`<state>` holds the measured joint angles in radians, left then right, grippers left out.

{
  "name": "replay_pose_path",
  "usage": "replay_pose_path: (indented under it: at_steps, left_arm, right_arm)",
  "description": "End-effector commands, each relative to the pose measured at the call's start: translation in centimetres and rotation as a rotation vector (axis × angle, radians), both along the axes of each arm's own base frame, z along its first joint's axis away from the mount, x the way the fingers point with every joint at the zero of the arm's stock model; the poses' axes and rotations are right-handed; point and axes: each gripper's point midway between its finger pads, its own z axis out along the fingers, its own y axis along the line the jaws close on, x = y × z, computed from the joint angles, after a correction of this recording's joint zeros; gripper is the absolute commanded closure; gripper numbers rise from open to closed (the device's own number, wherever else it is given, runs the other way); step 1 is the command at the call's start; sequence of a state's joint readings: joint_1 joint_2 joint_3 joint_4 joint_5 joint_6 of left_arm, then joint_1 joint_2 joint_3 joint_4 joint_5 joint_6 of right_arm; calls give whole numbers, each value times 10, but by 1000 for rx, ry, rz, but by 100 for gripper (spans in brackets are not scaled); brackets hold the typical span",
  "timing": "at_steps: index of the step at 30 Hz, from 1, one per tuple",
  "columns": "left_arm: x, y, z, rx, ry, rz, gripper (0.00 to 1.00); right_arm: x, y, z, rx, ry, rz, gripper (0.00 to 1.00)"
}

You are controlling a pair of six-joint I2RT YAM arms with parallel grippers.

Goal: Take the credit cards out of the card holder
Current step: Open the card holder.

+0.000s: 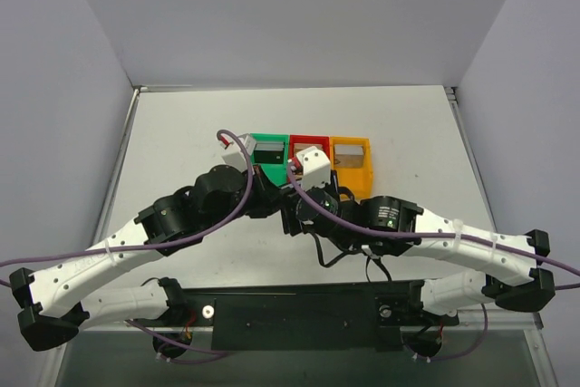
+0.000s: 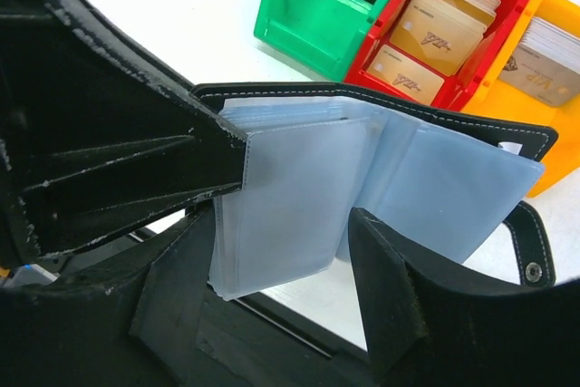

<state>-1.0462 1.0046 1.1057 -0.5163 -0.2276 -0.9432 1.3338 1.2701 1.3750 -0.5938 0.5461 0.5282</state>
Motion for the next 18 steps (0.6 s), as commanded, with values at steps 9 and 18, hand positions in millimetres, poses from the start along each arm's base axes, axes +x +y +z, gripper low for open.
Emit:
replay_pose_path:
  at_steps: [9, 18]
  left_arm:
    - [-8, 0, 41, -145, -58, -27, 100]
    - [-8, 6, 43, -149, -68, -13, 100]
  right_arm:
    - [23, -43, -9, -1, 22, -152, 50]
    - [20, -58, -3, 33, 16, -147, 48]
